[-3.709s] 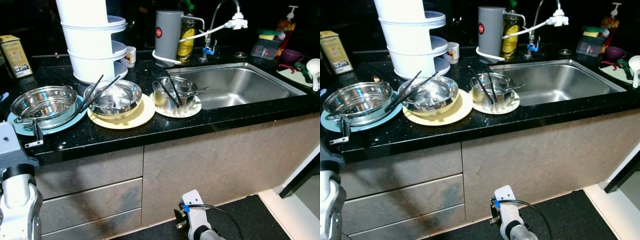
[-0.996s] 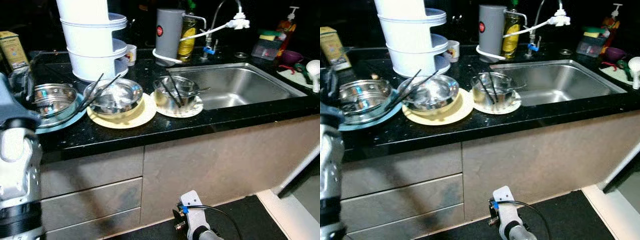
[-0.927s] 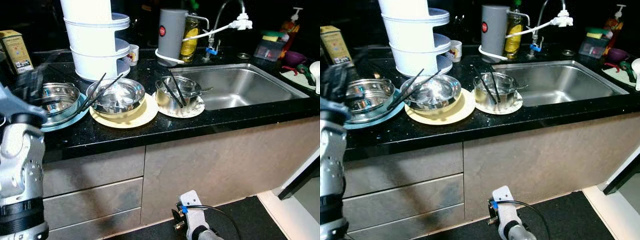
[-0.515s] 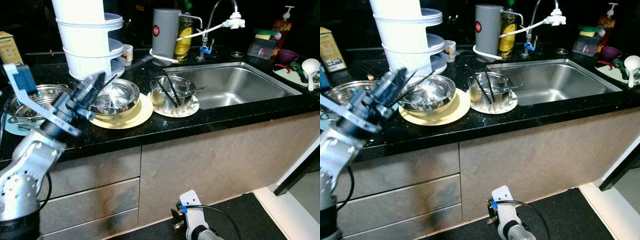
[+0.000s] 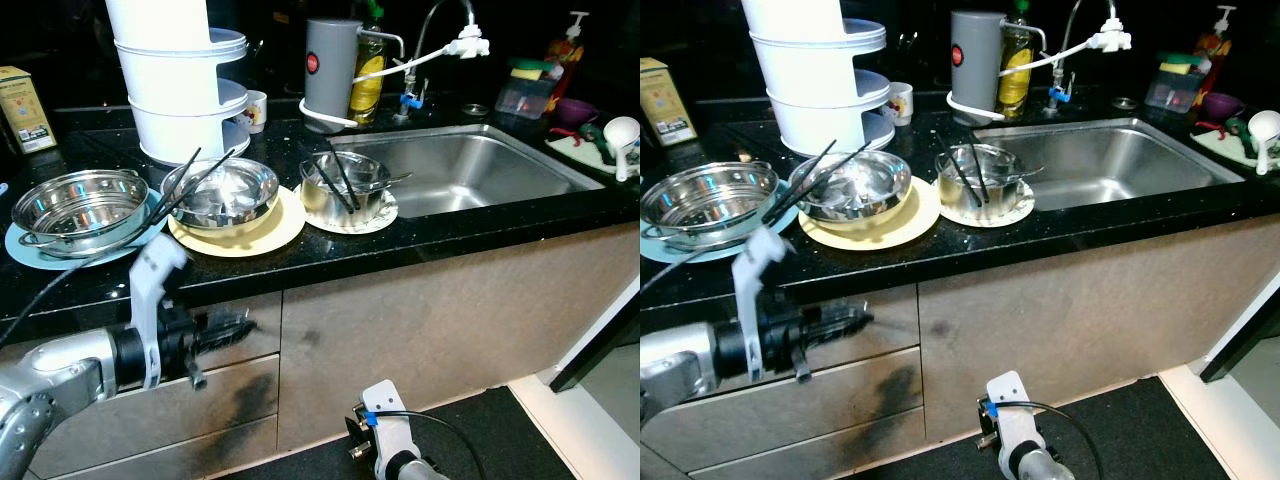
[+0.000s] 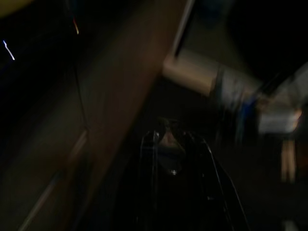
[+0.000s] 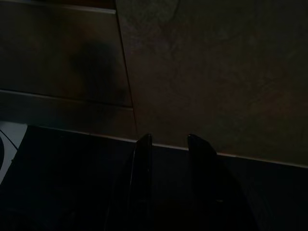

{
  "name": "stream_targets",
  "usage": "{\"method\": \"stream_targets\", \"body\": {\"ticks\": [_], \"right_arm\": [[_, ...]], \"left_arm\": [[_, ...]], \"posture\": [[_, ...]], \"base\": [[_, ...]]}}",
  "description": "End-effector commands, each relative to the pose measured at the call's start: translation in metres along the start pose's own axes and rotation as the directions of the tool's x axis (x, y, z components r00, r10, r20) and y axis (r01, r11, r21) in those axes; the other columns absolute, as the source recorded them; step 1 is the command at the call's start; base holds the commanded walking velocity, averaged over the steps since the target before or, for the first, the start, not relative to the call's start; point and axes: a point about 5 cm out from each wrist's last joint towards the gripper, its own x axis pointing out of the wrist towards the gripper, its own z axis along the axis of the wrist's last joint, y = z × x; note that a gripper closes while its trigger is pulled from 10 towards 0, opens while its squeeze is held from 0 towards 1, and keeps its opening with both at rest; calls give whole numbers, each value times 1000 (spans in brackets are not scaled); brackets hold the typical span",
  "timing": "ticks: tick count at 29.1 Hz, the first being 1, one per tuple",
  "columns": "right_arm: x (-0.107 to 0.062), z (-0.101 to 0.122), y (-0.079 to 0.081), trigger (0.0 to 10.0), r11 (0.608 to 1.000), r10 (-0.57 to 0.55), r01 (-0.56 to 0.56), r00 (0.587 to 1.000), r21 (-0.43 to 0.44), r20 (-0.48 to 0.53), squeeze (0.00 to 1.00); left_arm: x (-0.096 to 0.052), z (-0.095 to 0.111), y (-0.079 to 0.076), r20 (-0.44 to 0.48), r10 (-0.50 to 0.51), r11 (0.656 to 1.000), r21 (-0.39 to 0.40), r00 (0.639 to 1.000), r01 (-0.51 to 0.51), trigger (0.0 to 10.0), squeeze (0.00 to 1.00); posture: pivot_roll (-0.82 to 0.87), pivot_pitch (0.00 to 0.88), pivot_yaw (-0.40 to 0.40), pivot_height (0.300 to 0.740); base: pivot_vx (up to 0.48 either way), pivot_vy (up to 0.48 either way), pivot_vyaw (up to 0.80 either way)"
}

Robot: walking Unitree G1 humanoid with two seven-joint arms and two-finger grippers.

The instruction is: Kitchen organization

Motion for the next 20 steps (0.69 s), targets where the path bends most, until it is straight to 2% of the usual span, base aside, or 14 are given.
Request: {"method": "stream_targets", "body": {"ticks": [1, 6, 9, 11, 15, 16, 17, 18, 19, 20], "right_arm": [[-3, -7, 0, 10000, 1000, -3, 3, 1000, 11, -22, 0], [-3, -6, -1, 10000, 1000, -4, 4, 1000, 6, -9, 0], [-4, -3, -1, 10000, 999, 27, -27, 1000, -45, 1, 0], [-5, 3, 1, 10000, 991, 96, -93, 995, -98, 25, 0], [-5, 8, 3, 10000, 983, 161, -156, 986, -94, 49, 0], [-5, 12, 8, 10000, 973, 215, -209, 975, -96, 56, 537], [-4, 14, 11, 10000, 964, 253, -247, 965, -98, 61, 537], [-4, 17, 16, 10000, 948, 308, -301, 949, -101, 65, 914], [-4, 20, 23, 10000, 924, 374, -366, 925, -109, 63, 1000], [-4, 21, 28, 10000, 907, 414, -405, 908, -115, 61, 1000]], "left_arm": [[1, -7, -6, -66, -32, 999, 36, 997, 34, 0, 0], [12, -25, -10, -193, -26, 992, 118, 981, 49, 0, 0], [22, -42, -17, -261, -24, 980, 183, 965, 74, 0, 0], [30, -71, -21, -338, 14, 967, 245, 941, 73, 0, 0], [35, -87, -26, -343, 25, 965, 253, 939, 67, 0, 0], [39, -91, -28, -321, 34, 967, 251, 946, 50, 0, 0], [42, -93, -30, -306, 41, 967, 251, 951, 39, 0, 0], [45, -96, -31, -286, 51, 970, 240, 957, 20, 0, 0], [49, -99, -32, -271, 70, 970, 242, 960, -2, 0, 0], [51, -102, -32, -264, 82, 969, 248, 961, -15, 0, 0]], "posture": [[-28, 103, -52, 740], [-28, 107, -53, 740], [-31, 114, -52, 740], [-31, 114, -52, 740], [-42, 119, -50, 740], [-42, 119, -50, 740], [-42, 119, -50, 740], [-50, 120, -51, 740], [-50, 120, -51, 740], [-50, 120, -51, 740]], "base": [[0, 0, 0], [0, 0, 0], [0, 0, 0], [0, 0, 0], [0, 0, 0], [0, 0, 0], [0, 0, 0], [0, 0, 0], [0, 0, 0], [0, 0, 0]]}}
